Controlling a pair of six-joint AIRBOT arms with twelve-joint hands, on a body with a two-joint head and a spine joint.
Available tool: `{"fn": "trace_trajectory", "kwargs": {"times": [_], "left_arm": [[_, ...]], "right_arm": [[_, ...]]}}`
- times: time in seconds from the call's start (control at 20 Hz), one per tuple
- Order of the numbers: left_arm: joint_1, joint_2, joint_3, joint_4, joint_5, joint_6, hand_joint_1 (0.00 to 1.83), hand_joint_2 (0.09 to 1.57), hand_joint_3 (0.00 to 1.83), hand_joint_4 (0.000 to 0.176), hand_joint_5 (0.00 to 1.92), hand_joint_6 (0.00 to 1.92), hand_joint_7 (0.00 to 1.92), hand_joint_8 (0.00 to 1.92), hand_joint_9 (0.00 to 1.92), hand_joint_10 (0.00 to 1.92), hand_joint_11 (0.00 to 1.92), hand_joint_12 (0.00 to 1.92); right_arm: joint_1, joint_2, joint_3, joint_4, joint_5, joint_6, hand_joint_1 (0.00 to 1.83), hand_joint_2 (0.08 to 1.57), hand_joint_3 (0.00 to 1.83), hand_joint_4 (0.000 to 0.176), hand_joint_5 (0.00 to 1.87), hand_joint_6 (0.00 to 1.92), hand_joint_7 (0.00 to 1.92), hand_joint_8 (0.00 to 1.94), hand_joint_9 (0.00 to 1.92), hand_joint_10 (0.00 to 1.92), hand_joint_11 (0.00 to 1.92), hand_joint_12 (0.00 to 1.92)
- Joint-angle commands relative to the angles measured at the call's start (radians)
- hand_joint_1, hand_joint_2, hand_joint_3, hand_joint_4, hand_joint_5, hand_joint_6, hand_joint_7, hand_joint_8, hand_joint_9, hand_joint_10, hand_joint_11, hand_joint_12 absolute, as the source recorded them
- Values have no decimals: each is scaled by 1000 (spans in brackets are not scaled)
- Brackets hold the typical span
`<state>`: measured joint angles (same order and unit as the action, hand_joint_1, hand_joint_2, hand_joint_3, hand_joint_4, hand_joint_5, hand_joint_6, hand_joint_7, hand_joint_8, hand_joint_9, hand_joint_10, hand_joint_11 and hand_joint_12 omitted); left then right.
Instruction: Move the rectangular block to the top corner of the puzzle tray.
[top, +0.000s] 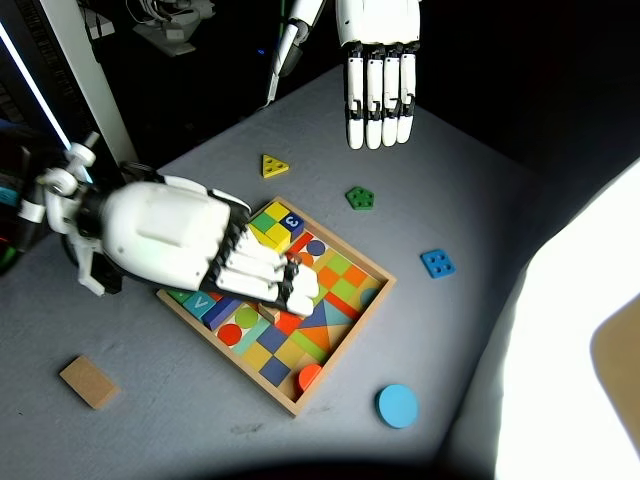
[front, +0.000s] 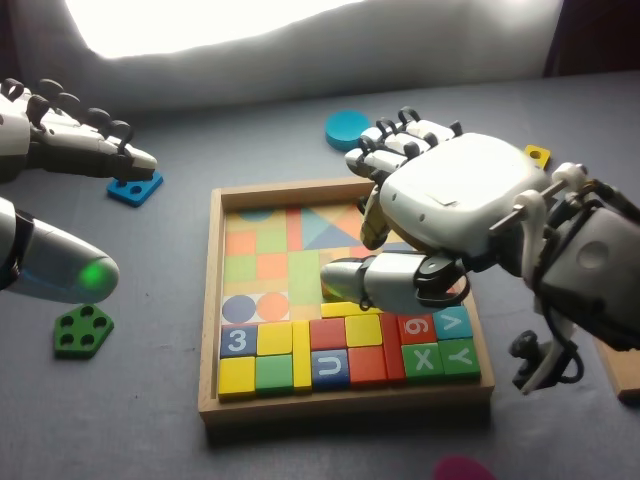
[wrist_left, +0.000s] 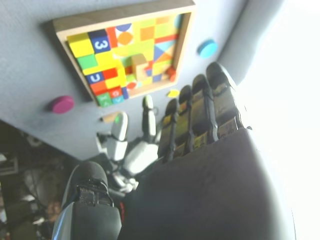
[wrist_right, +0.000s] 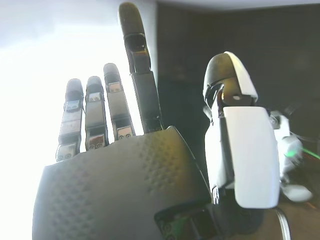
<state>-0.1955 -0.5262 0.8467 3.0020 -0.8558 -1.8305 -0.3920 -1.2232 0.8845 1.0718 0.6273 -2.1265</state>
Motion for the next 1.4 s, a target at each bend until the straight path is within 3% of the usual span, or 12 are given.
{"fn": "trace_trajectory", "kwargs": {"times": [0.0,0.35,0.65,0.8,0.95,1.1,1.2,1.35], "left_arm": [[-14,0,-1,10,84,-2,0,1113,0,16,81,0,98,3,81,1,0,337],[-13,0,0,10,84,-2,0,1112,0,18,79,1,97,2,77,1,0,302],[-11,0,2,10,84,-2,0,1116,0,18,79,1,85,1,61,1,0,294],[-11,0,2,10,84,-2,0,1110,0,23,85,2,84,0,70,4,0,312],[-10,0,2,10,84,-2,0,1103,0,21,91,0,92,2,78,3,0,339],[-10,0,2,10,84,-2,0,1099,0,26,89,0,99,4,83,5,0,336],[-10,0,2,10,84,-2,0,1100,0,24,98,3,96,3,74,5,0,351],[-10,0,2,10,84,-2,0,1096,0,15,98,1,100,1,87,5,0,369]], "right_arm": [[9,-7,5,-55,73,-1,18,1203,1,0,897,1,180,1,50,2,0,221],[3,-86,63,-55,88,-4,16,1211,2,0,888,0,215,2,57,1,0,148],[-3,-93,69,-5,87,-38,0,1213,1,0,880,5,214,1,65,2,0,173],[-2,-93,75,13,72,-38,32,1212,0,0,886,4,223,4,84,6,0,295],[-6,-96,80,14,55,-32,10,1207,0,0,890,3,270,3,90,4,0,211],[-6,-101,86,14,53,-29,14,1207,0,0,896,4,269,2,104,7,0,269],[-9,-105,89,14,52,-29,0,1214,1,0,861,7,255,0,74,8,0,90],[-15,-112,96,14,50,-30,0,1206,0,0,872,9,239,0,56,1,0,216]]}}
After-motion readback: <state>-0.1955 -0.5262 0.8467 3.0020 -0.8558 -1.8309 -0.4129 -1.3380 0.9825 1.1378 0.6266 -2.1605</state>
